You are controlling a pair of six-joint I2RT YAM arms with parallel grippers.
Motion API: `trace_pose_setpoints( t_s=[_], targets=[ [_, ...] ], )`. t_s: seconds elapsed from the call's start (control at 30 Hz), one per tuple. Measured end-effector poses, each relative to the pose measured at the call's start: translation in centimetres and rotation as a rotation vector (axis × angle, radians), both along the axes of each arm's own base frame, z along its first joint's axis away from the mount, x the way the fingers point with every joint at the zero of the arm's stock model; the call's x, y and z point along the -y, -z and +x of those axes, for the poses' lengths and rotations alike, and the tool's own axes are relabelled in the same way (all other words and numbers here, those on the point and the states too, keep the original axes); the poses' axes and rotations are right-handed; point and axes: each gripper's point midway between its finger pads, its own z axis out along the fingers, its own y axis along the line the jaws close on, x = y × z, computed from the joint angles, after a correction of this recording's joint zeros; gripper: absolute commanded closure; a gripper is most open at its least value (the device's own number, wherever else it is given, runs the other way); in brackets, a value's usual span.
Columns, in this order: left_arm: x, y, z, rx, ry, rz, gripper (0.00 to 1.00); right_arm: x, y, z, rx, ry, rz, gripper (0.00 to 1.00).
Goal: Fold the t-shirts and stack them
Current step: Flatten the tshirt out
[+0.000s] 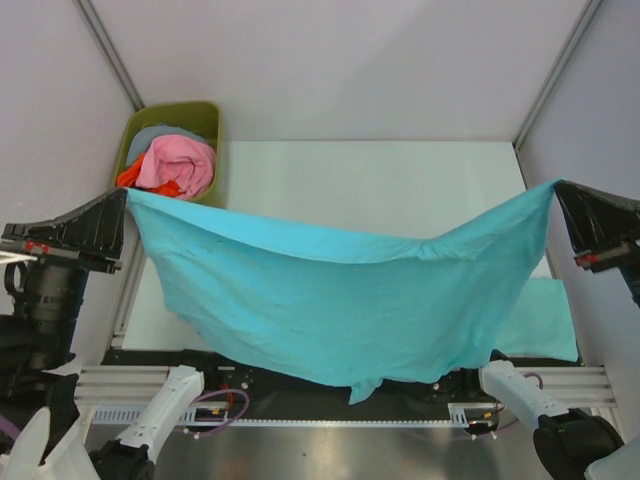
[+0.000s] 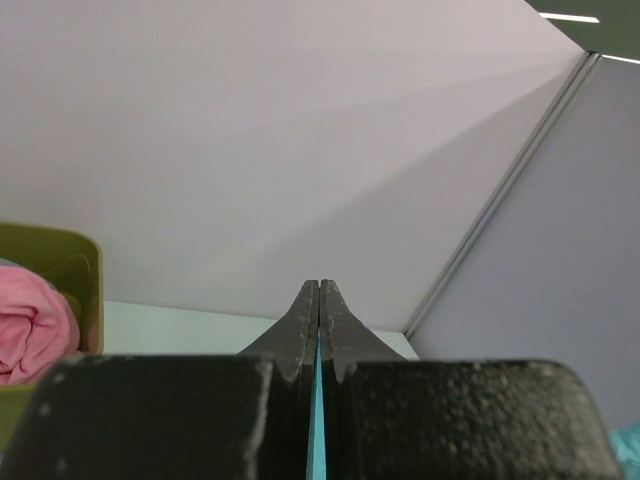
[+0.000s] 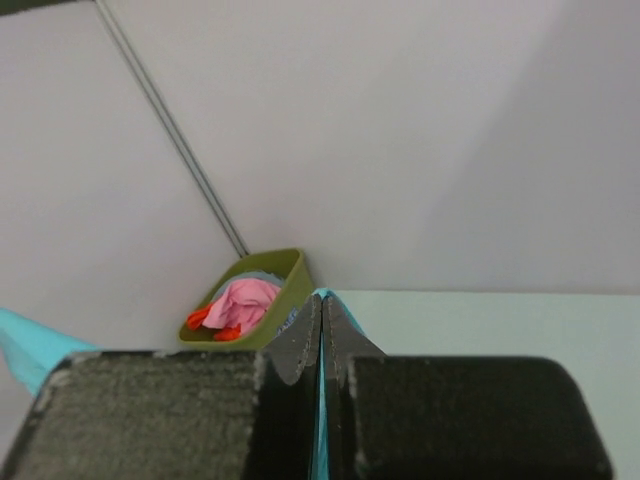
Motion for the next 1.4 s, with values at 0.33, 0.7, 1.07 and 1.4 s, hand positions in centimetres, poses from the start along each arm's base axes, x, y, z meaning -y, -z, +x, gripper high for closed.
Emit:
trace_pose_setpoints(
  t_s=[0.33, 0.7, 1.07, 1.4],
  targets=[
    [0.0, -1.7, -4.8, 0.128, 0.041, -0.003, 1.0, 0.8, -3.4, -8.7, 0.208, -0.048, 0.049, 1.0],
    [-0.3, -2.7, -8.1, 0.231, 0.057, -0.009, 1.0, -0.5, -4.8, -11.2, 0.28, -0.084, 0.069, 1.0],
    [-1.1, -2.6, -11.2, 0.349, 0.039, -0.028, 1.0, -1.2, -5.4, -11.9, 0.356, -0.089, 0.055, 1.0],
    [0.6, 10.3, 10.8, -0.21, -0.069, 0.038, 1.0, -4.6, 4.6, 14.4, -0.115, -0.111, 0.021, 1.0]
  ],
)
